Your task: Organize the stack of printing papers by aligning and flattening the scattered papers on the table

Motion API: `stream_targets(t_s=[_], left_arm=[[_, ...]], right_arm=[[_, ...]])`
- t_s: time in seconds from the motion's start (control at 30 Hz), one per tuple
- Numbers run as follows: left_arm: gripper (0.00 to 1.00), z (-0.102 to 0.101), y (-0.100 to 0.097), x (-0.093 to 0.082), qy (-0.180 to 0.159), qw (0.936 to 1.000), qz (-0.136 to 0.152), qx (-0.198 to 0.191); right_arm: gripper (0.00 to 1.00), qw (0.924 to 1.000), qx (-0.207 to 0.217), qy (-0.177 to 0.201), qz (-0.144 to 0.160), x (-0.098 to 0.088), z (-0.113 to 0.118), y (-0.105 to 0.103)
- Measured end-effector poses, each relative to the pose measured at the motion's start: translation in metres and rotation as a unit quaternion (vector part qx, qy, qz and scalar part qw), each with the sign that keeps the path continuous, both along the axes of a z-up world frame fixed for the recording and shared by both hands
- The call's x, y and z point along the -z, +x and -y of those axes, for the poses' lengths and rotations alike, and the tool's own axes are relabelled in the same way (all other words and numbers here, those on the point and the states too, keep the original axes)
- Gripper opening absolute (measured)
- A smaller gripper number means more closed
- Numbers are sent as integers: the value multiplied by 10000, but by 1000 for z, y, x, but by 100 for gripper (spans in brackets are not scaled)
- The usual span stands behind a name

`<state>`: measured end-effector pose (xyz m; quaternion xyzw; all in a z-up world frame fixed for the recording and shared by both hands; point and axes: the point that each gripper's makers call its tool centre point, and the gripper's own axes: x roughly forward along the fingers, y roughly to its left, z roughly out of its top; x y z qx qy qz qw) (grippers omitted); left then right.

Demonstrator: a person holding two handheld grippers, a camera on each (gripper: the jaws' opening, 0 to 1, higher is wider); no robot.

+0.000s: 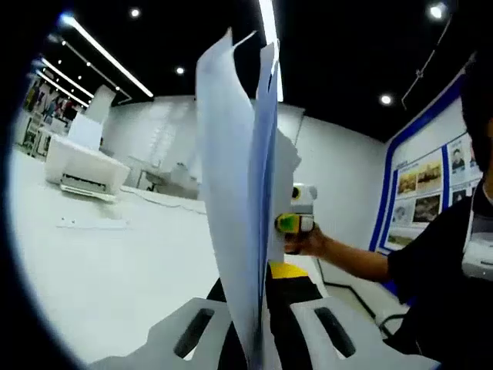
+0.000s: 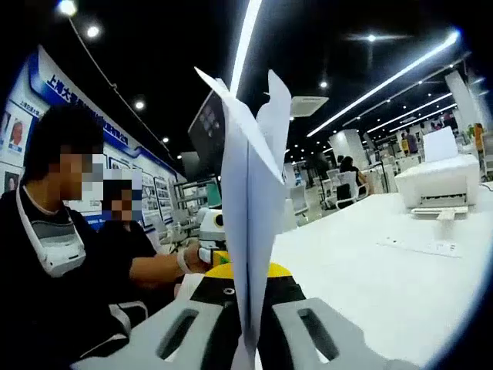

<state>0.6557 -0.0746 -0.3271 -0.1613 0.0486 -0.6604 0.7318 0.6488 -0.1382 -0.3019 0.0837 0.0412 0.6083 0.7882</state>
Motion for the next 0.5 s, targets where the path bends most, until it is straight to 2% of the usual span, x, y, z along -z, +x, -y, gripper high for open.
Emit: stream_targets(t_s=[0.03,0.07,0.1,0.13,0.17,0.2,0.27,0.3,0.33,0.37,0.4,0.43,0.47,0.5], left_arm=[[7,-1,1,-2,-26,10000,-4,6],[9,-1,2,-3,-57,10000,64,-9],[11,-1,3,0,-41,9999,138,-43],[12,1,9,8,31,9999,96,-91],[10,1,11,17,108,9999,-63,-88],[6,1,11,17,30,9999,-134,-77],[6,2,9,18,-125,9995,-275,-55],[6,3,8,13,-120,9999,-78,-76],[6,3,7,8,-142,9999,-35,-65],[6,5,0,2,-144,9999,-5,-49],[7,6,-5,-2,-157,9999,25,-27],[10,6,-4,-1,-156,9999,55,-50],[10,8,-3,8,-38,10000,-4,-38],[6,9,-4,14,14,10000,-42,36]], right_arm=[[2,9999,18,-28,144,-4,-1,0],[10,9999,30,-43,136,-4,-2,-1],[12,10000,11,-49,82,0,-3,0],[10,9998,-59,-161,-106,11,-4,-2],[7,9996,-50,-226,-173,18,-4,-2],[1,9996,-27,-216,-175,22,-3,-2],[0,9996,19,-194,-181,28,-1,-3],[0,9992,-12,-137,-366,24,0,-4],[0,9992,-36,-118,-374,18,0,-5],[0,9994,-57,-108,-312,13,-1,-8],[0,9998,-78,-140,-80,8,-3,-9],[0,9998,-103,-156,64,7,-4,-11],[5,9998,-105,-167,-36,11,-4,-12],[9,9993,-109,-231,-260,20,-4,-12]])
